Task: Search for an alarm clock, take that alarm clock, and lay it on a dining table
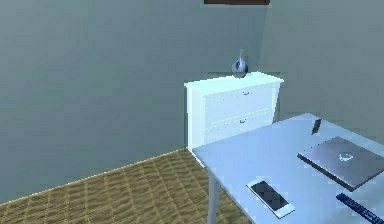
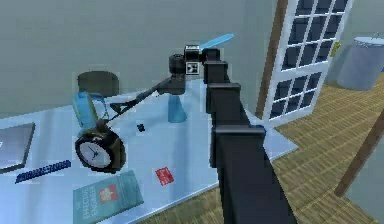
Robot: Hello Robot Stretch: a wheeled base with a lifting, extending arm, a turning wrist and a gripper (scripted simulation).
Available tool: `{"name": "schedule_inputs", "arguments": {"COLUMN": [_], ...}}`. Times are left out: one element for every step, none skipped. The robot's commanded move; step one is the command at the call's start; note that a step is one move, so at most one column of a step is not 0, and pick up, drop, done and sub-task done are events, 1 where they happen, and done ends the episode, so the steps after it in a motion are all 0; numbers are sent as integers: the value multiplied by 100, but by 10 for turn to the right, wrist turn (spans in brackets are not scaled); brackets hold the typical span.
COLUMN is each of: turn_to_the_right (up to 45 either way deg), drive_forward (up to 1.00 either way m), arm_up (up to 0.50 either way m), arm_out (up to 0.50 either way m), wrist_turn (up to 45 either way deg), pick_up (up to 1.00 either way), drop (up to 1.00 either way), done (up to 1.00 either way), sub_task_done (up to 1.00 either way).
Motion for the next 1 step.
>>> {"name": "schedule_inputs", "arguments": {"turn_to_the_right": [0], "drive_forward": [0], "arm_up": [0], "arm_out": [0], "wrist_turn": [0], "pick_up": [0], "drop": [0], "done": [100], "sub_task_done": [0]}}
